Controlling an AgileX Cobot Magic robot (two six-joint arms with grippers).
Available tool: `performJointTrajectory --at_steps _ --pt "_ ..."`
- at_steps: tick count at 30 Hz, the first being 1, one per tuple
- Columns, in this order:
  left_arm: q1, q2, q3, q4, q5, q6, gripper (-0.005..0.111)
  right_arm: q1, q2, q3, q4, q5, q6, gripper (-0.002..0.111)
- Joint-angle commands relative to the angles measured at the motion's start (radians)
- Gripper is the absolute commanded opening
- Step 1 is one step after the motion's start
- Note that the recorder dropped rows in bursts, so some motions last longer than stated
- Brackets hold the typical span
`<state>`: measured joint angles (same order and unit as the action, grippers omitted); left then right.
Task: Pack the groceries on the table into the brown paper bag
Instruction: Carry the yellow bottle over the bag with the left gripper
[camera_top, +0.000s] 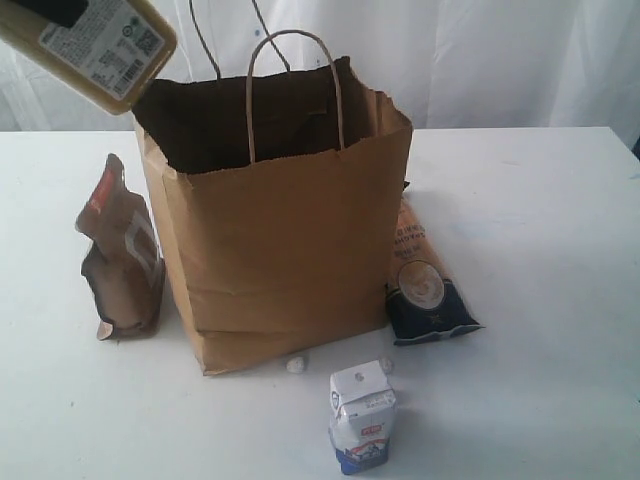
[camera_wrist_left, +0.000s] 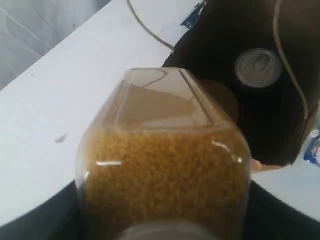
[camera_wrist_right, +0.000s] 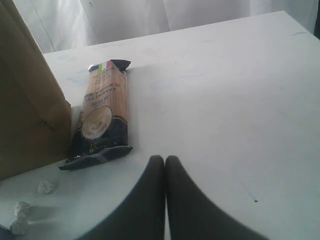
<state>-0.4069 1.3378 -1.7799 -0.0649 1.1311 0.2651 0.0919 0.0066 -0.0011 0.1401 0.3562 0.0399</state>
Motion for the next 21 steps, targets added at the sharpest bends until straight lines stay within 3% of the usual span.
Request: performJointTrajectory --at_steps 1,8,18,21 --pt "-0.004 0.022 -0.046 -0.075 0.090 0.031 0.000 -0.003 -0.007 0.001 -0.003 -0.012 -0.001 0.000" --pt "-0.004 0.092 -0.047 -0.200 0.090 0.124 0.000 -0.003 -0.007 0.001 -0.003 -0.012 -0.001 0.000" --pt "-0.118 0.216 -0.048 -0.133 0.090 0.180 0.000 -0.003 -0.007 0.001 -0.003 -0.012 -0.001 0.000" --pt "-0.118 0.241 -0.048 -0.119 0.090 0.187 0.000 -0.003 -0.007 0.001 -0.003 -0.012 -0.001 0.000"
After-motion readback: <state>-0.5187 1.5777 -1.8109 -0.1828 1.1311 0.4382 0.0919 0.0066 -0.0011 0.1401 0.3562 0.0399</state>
